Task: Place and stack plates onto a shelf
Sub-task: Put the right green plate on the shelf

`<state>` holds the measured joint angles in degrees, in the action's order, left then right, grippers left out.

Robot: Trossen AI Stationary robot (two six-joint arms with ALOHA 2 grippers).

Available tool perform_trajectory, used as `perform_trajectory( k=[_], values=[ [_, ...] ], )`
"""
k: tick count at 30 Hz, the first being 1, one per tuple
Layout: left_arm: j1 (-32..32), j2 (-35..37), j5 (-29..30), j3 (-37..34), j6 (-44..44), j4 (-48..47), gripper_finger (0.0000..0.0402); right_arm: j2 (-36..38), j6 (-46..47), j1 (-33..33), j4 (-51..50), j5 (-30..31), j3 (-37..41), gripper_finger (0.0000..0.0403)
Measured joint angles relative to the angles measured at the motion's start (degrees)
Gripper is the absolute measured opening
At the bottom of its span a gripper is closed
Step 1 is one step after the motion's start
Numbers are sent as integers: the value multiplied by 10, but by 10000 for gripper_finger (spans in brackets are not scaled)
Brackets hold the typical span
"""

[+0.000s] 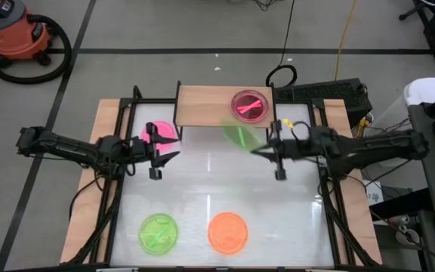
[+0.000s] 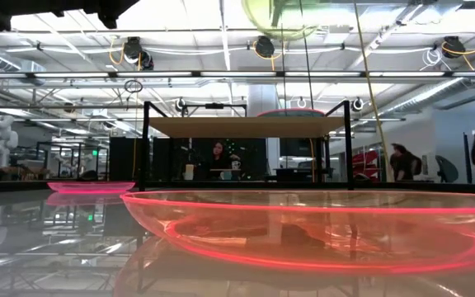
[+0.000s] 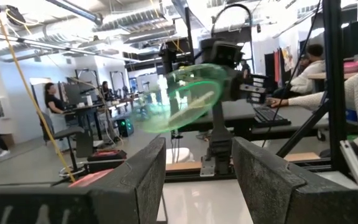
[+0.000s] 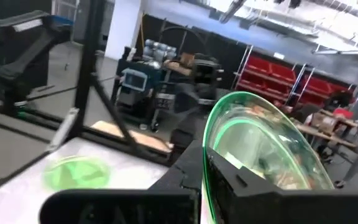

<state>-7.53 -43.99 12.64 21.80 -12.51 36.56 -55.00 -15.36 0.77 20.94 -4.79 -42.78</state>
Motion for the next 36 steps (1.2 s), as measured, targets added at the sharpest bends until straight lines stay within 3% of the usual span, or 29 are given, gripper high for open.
perform_trajectory(
  k=[4,11,17,23,36],
  values=[
    [5,-16,0,0,-4,9,191,-74,21,-95,56,-117,-25,0],
    [12,-30,0,0,-8,14,191,-232,25,-202,54,-224,-149,0],
    [11,-30,0,0,-9,18,191,-356,26,-253,52,-264,-246,0],
    [11,-29,0,0,-9,21,191,-448,14,-264,50,-268,-280,0],
    [11,-29,-1,0,-15,24,191,-523,11,-268,42,-249,-280,3]
  ],
)
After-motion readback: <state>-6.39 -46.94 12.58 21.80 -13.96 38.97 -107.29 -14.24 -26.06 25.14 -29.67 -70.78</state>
